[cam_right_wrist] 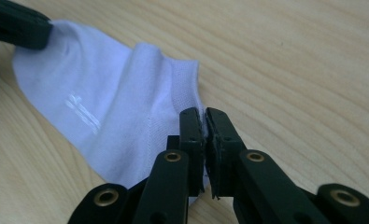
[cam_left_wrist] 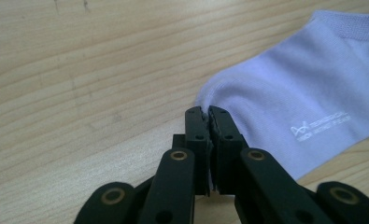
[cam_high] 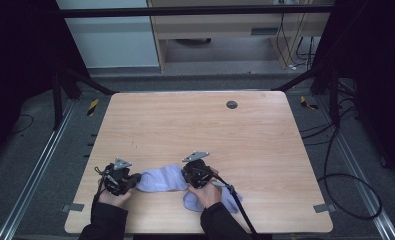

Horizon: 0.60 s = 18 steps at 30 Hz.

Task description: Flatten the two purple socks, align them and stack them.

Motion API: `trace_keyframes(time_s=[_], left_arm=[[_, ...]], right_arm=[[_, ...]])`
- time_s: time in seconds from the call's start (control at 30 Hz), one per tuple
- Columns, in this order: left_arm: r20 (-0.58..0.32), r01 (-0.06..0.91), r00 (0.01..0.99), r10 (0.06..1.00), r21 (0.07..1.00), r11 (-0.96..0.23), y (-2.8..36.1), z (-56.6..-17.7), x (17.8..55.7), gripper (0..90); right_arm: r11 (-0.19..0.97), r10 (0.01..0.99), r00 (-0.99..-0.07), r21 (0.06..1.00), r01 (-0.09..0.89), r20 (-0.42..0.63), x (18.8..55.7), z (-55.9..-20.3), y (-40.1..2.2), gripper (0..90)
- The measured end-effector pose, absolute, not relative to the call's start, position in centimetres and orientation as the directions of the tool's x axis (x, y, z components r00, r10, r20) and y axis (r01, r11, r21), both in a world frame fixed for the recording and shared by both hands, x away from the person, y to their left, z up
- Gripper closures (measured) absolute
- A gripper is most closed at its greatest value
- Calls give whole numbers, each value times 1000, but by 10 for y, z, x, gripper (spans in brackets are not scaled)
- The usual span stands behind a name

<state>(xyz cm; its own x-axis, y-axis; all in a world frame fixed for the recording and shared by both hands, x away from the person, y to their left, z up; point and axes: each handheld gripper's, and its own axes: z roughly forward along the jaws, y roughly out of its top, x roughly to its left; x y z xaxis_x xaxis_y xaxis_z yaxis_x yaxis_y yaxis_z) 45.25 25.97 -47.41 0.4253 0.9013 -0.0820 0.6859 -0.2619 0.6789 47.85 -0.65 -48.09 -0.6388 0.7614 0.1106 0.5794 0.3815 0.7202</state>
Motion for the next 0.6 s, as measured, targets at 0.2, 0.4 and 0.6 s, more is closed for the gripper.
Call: trace_keyframes(time_s=[0.2, 0.4, 0.6], left_arm=[[-94, 647, 440, 893, 723, -242, 257, -458, 446, 870], [-104, 627, 464, 880, 741, -243, 246, -446, 441, 869], [-114, 612, 485, 867, 752, -244, 234, -437, 438, 868]], right_arm=[[345, 758, -640, 751, 563, 131, 475, -465, -14, 861], [353, 748, -651, 757, 550, 125, 472, -452, -22, 861], [355, 748, -653, 758, 547, 121, 465, -438, -40, 861]])
